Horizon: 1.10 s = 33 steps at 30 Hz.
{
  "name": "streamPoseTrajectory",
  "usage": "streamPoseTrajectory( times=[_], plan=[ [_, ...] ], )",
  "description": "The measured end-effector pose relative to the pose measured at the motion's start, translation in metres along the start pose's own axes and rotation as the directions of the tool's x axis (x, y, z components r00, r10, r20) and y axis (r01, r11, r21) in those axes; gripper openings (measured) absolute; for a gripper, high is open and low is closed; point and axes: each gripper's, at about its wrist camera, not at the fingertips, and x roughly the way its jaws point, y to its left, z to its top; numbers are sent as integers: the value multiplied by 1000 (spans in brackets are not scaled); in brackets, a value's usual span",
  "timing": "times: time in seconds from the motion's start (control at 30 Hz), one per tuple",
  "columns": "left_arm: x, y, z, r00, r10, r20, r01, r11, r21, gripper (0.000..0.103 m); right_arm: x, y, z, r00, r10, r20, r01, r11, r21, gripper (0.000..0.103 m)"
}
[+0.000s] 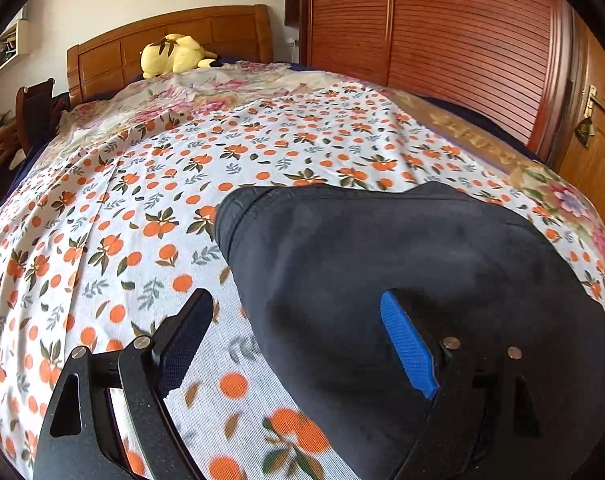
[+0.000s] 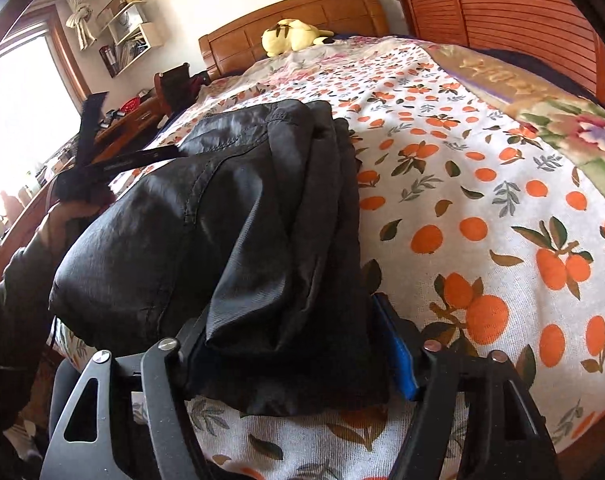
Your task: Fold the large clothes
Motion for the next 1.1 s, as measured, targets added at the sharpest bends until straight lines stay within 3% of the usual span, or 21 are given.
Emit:
streamPoseTrajectory(
  times=[0.3, 0.4, 0.47, 0.53, 0.57, 0.67, 0.83, 0.93, 1.1],
  plan=[
    [37, 22, 19, 999, 1, -48, -3, 999, -52, 86, 5, 0, 0, 1000, 7, 0, -7, 1000, -8, 69],
    [47, 24, 19, 996, -44, -77, 38, 996, -83, 75, 6, 0, 1, 1000, 23, 0, -23, 1000, 2, 64],
    [50, 23, 20, 994, -70, -88, 62, 994, -92, 62, 8, -2, 1, 999, 45, -3, -45, 999, 11, 56],
    [52, 19, 20, 992, -78, -98, 69, 993, -94, 50, 9, -1, 2, 997, 75, -4, -75, 997, 14, 36],
    [52, 18, 21, 991, -83, -106, 73, 993, -98, 38, 8, 1, 3, 997, 76, 1, -76, 997, 3, 31],
    [48, 9, 27, 990, -49, -131, 39, 996, -75, 25, 1, 11, 5, 998, 47, 49, -45, 998, -46, 21],
    [20, -8, 44, 994, 41, -100, -42, 999, -12, 16, -13, 4, 10, 986, 105, 128, -100, 994, -48, 16],
    [-2, -22, 57, 997, 57, -60, -57, 998, 2, 15, -25, -2, 14, 975, 136, 176, -127, 990, -62, 15],
    [-32, -82, 88, 999, 42, -7, -41, 996, 78, 15, -52, -20, 29, 958, 125, 258, -103, 990, -98, 14]
  ],
)
